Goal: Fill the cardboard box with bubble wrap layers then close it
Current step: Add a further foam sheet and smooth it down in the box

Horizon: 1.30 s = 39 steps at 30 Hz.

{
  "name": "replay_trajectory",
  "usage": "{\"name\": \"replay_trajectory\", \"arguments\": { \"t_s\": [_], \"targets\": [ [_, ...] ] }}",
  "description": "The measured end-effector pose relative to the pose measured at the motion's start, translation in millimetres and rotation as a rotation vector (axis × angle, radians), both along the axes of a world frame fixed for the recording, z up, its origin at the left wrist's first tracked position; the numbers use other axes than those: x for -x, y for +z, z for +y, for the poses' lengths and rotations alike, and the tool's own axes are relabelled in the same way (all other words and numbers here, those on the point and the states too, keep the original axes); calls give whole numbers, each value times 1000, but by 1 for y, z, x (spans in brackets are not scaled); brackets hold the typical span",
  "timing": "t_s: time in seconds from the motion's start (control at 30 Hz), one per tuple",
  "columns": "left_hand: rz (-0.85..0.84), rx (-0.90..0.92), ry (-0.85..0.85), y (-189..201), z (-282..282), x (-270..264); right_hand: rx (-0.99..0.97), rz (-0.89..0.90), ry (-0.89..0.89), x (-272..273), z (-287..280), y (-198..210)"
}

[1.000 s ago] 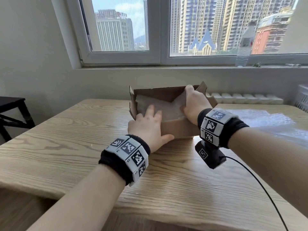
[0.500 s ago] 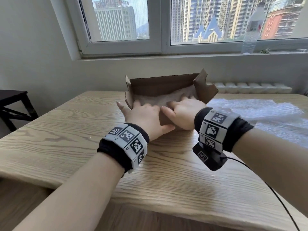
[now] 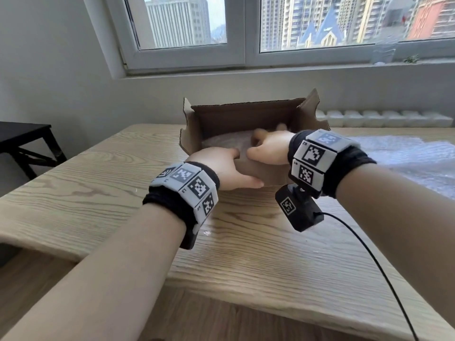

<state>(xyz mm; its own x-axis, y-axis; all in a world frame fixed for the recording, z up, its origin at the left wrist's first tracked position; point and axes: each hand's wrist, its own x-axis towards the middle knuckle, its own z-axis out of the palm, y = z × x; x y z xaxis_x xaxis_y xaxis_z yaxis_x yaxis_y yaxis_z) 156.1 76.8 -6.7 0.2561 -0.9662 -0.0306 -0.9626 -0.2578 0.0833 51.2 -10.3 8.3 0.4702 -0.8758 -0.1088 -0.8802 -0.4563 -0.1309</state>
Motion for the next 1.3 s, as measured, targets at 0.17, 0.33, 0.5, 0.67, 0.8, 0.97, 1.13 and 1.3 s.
{"name": "replay_trajectory", "arguments": {
  "t_s": [0.17,0.33,0.5,0.67,0.8,0.97,1.13,1.3],
  "targets": [
    [0,16,-5,-1,2,0,-1,-60,-96,-3,-8,-5],
    [-3,5,-1,2,-2,-1,-55,-59,-122,-6,-7,2],
    [4,-22,14,3,-7,-4,19,-102,-25,1,0,-1],
    [6,-31,13,-5,-13,-8,52,-56,98,6,6,-10],
    [6,-13,23,-3,-13,-9,35,-16,111,-1,-6,-5],
    [-290,109,118,-6,3,12,85,-33,116,-2,-10,-4],
    [-136,13,129,-4,-1,6,208,-125,113,10,6,-7],
    [-54,-25,116,-9,-6,8,422,24,210,28,27,-15]
  ]
}}
